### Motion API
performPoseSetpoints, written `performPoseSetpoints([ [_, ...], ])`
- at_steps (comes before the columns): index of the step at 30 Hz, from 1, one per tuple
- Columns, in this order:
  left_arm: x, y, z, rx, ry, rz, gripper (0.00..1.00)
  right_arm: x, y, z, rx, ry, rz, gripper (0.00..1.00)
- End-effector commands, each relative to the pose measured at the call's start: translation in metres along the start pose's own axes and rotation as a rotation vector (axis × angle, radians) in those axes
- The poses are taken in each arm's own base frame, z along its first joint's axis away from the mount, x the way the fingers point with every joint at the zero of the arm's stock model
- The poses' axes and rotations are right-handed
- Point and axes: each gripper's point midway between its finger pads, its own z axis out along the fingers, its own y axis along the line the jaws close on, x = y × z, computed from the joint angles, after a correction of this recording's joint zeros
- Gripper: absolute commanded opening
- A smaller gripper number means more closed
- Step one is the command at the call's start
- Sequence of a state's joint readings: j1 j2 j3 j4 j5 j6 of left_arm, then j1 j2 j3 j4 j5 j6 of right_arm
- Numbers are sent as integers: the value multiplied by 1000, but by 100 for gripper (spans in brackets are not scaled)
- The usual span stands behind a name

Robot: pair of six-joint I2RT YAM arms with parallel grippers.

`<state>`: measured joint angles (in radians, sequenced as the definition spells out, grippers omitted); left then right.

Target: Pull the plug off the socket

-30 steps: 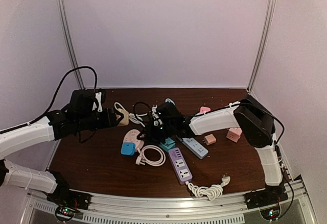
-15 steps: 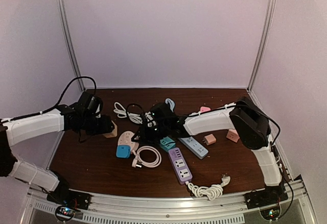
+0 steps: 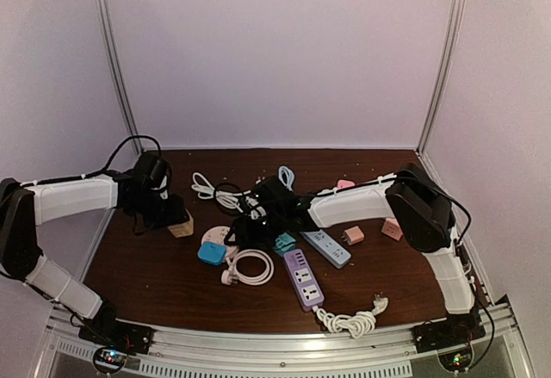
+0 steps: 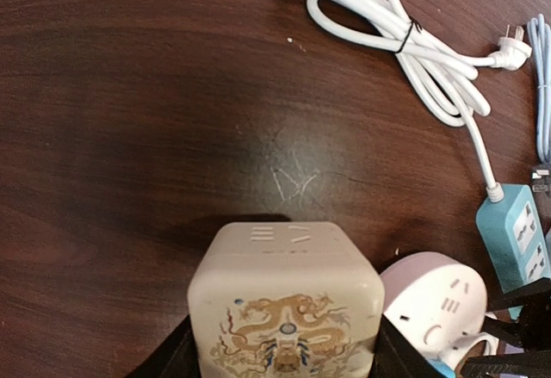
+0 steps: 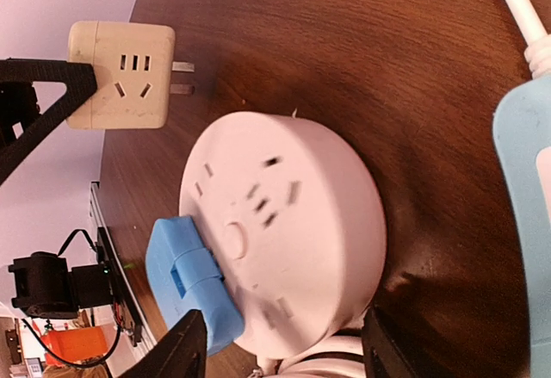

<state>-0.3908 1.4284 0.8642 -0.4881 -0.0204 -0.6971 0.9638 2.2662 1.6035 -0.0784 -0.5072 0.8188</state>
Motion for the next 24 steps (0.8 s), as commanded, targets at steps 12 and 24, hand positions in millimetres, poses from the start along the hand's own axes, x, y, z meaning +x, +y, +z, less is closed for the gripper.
performPoseSetpoints([
  [12,-32,-22,15,379,56,-219,27,-28,32,-35,16,-111,-114,82],
  [24,-24,-8,44,434,118,-299,32,-29,33,-45,33,-125,-135,83],
])
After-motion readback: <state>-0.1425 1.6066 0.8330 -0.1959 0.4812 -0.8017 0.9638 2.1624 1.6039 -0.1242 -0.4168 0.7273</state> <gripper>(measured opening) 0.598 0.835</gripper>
